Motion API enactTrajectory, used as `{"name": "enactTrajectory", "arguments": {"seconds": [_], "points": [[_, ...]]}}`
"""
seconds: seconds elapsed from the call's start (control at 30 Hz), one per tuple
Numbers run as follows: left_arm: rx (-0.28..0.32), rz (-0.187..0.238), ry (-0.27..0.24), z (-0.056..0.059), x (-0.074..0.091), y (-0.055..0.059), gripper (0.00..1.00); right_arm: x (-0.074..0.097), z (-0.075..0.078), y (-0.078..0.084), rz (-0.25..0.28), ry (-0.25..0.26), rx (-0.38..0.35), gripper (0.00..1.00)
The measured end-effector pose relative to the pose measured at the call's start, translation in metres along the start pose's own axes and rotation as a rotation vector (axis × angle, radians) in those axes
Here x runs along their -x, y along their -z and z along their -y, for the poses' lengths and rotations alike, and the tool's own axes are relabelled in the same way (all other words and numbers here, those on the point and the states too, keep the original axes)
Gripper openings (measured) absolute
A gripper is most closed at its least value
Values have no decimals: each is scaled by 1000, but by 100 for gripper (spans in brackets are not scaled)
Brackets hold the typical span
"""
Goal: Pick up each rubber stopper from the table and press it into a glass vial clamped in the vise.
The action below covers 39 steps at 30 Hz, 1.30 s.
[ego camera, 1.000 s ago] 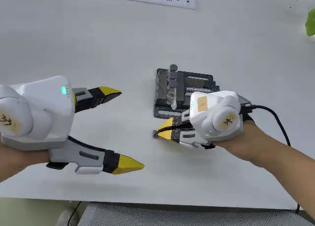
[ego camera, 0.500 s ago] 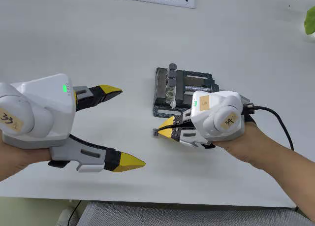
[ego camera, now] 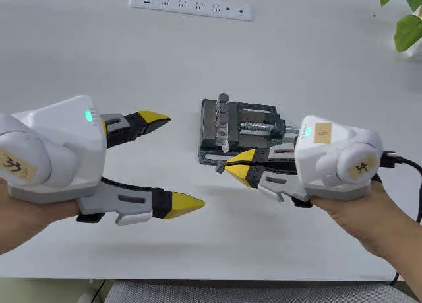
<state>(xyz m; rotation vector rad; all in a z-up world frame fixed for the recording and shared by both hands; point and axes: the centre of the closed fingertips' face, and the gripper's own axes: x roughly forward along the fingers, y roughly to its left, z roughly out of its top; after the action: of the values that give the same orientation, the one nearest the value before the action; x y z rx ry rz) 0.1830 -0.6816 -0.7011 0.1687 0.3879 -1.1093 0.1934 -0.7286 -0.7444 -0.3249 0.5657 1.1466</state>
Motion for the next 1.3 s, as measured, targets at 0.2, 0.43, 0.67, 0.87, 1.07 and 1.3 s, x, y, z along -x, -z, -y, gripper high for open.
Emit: {"name": "enactTrajectory", "arguments": {"seconds": [0.2, 0.43, 0.67, 0.87, 1.07, 1.3], "points": [[-61, 31, -61, 0, -10, -23, 55, 24, 5, -20, 42, 76, -96, 0], [-135, 47, -112, 4, -19, -37, 38, 36, 4, -38, 70, 135, -181, 0], [-184, 58, -127, 9, -26, -43, 24, 44, 3, -53, 103, 172, -230, 0], [-185, 67, -130, 7, -29, -46, 18, 48, 1, -61, 145, 171, -287, 0], [-193, 86, -128, 6, -28, -52, 11, 49, 2, -61, 149, 178, -290, 0], [-181, 101, -115, 8, -29, -56, 7, 48, 1, -65, 164, 177, -301, 0]]}}
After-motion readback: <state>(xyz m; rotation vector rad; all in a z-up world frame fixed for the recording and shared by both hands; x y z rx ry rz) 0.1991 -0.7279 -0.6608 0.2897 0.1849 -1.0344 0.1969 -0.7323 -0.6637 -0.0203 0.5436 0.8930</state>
